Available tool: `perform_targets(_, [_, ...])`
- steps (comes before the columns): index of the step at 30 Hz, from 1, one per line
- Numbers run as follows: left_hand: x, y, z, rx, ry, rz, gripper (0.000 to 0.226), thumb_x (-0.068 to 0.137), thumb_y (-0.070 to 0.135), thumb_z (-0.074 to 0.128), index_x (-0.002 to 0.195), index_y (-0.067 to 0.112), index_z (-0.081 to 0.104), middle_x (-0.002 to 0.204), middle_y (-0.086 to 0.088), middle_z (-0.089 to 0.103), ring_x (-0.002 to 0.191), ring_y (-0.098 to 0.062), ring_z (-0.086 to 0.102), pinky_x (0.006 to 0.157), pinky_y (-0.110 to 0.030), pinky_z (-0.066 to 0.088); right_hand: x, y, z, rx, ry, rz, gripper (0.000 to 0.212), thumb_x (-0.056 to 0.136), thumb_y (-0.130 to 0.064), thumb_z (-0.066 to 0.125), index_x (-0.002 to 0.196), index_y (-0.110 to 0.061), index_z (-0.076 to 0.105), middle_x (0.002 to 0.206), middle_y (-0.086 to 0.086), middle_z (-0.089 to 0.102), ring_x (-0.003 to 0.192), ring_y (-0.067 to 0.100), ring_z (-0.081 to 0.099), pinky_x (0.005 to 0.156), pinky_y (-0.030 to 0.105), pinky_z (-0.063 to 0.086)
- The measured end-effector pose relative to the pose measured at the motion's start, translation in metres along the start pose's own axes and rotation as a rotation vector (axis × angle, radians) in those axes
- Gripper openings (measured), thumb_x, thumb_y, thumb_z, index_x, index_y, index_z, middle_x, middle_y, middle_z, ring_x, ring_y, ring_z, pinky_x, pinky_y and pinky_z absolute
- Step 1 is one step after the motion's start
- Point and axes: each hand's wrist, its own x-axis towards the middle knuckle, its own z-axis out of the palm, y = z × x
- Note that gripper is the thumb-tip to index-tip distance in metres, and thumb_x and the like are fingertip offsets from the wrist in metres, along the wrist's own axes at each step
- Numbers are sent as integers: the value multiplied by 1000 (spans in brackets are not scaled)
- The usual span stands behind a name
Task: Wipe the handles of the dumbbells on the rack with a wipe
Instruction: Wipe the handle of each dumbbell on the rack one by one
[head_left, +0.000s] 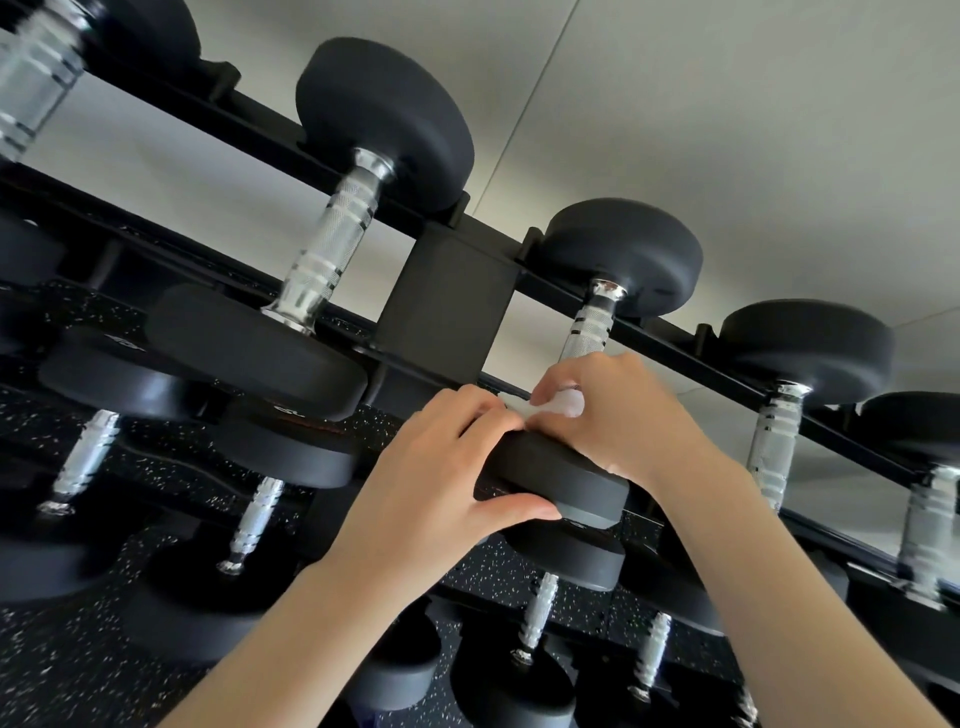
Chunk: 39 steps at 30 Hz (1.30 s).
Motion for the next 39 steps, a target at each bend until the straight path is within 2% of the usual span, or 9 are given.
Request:
perform_targets(7, [1, -3, 2, 16, 9, 6, 58, 72, 62, 60, 102, 13, 64, 102, 4, 57, 94, -17, 53, 77, -30, 41, 4, -9, 3, -42, 124, 28, 18, 84, -29, 61, 101, -25, 67, 90, 8, 55, 92, 32, 57, 68, 31, 45])
perform_targets(11, [1, -4, 3, 14, 12, 9, 58, 72, 62, 60, 103, 12, 64, 102, 3, 57, 94, -18, 54, 79, -31, 41, 10, -15, 2, -196, 145, -1, 22, 91, -21, 52, 109, -19, 63, 101, 15, 58, 96, 35, 55, 67, 33, 42])
perform_targets(18, [1, -3, 1, 7, -4, 9, 57, 73, 61, 60, 103, 14, 63, 102, 4, 56, 92, -17, 53, 76, -33, 43, 13, -15, 3, -298, 221, -53, 20, 91, -15, 49, 107, -10, 60, 93, 18, 61, 88, 39, 55, 69, 38, 48])
perform_targets(22, [1, -4, 1, 1, -12, 14, 58, 73, 61, 60, 105, 13, 63, 103, 4, 56, 94, -16, 52, 78, -33, 43, 38, -1, -11, -279, 384, -50, 20, 91, -17, 50, 103, -12, 65, 91, 17, 64, 86, 40, 57, 75, 40, 49])
perform_targets(25, [1, -4, 2, 3, -10, 14, 58, 74, 62, 59, 105, 14, 63, 103, 5, 55, 95, -15, 52, 79, -32, 43, 55, 6, -18, -248, 417, -41, 22, 91, -20, 51, 103, -14, 68, 93, 16, 65, 90, 38, 57, 78, 39, 48])
perform_targets(29, [0, -5, 2, 9, -8, 9, 58, 74, 63, 59, 105, 14, 63, 103, 5, 55, 95, -15, 52, 79, -30, 42, 61, 11, -10, -275, 507, -63, 21, 93, -17, 49, 102, -8, 66, 91, 16, 62, 84, 39, 56, 69, 37, 44])
perform_targets(32, [1, -5, 2, 18, -4, 15, 57, 74, 63, 60, 104, 15, 63, 102, 6, 55, 94, -15, 51, 79, -30, 42, 64, 17, -1, -230, 663, -85, 15, 89, -10, 54, 92, -2, 66, 80, 18, 60, 67, 40, 56, 56, 34, 37])
perform_targets(35, [0, -5, 3, 21, 5, 20, 57, 74, 62, 61, 105, 14, 63, 103, 5, 55, 94, -14, 51, 79, -29, 42, 64, 18, 7, -129, 796, -96, 12, 84, -8, 57, 81, -1, 66, 68, 17, 58, 52, 38, 52, 50, 30, 34])
perform_targets(39, [0, -6, 3, 25, 8, 27, 57, 75, 62, 61, 106, 14, 63, 103, 5, 55, 95, -14, 51, 79, -28, 42, 60, 19, 10, 77, 873, -49, 13, 84, -13, 60, 87, -3, 68, 76, 15, 66, 62, 33, 58, 57, 29, 38])
